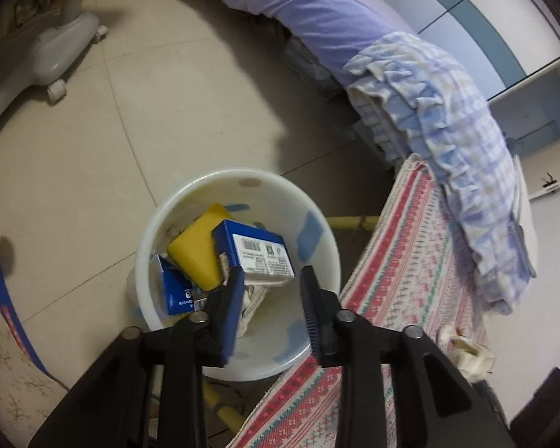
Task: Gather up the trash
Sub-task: 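Carry the blue box and tissue over the wastebasket and open both tools, then move both open tools back toward the tissue and orange peel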
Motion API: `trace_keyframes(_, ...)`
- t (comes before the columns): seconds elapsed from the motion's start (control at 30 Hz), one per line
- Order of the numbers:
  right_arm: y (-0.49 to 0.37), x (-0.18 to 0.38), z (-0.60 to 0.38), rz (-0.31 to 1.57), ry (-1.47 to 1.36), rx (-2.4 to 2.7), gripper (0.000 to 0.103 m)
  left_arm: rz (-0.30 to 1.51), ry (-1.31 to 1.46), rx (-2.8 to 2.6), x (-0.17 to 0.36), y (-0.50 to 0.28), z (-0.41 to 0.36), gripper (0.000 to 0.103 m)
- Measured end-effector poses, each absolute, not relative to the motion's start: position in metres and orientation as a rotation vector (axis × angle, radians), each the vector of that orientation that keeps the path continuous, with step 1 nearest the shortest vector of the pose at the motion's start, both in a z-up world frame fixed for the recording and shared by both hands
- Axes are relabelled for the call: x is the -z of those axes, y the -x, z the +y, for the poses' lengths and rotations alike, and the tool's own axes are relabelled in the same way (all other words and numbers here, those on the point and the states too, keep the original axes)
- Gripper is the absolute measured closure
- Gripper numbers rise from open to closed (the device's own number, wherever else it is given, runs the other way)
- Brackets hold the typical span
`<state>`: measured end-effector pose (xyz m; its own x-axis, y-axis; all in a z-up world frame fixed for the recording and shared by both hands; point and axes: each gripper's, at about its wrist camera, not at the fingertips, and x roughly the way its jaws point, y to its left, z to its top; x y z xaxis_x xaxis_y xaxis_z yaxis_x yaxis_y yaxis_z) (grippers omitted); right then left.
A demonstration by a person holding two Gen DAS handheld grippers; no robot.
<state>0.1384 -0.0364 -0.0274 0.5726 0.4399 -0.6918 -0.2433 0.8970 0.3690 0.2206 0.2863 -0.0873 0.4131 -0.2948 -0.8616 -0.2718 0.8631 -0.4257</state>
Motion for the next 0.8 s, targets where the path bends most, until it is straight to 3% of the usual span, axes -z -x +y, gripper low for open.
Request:
trace_keyframes(0.5,-0.180,0.056,0.073,0.888,-0.207,-0.488,0.084,1.130,0.712,-0.081,0.078,-0.206,0.334,0.068)
trace_keyframes(0.63,-0.191,0.069,0.103,0.898,-0.174,-0.509,0.079,1.141,0.722,-0.080,0.080,-0.204,0.335,0.068)
trace_keyframes(0.7,-0.198,0.088,0.117,0.949,-0.123,-0.522,0.067,1.146,0.717,-0.075,0.080,-0.204,0.334,0.068)
trace_keyframes(0.8,-0.203,0.117,0.122,1.051,-0.068,-0.489,0.065,1.142,0.701,-0.059,0.077,-0.203,0.329,0.068)
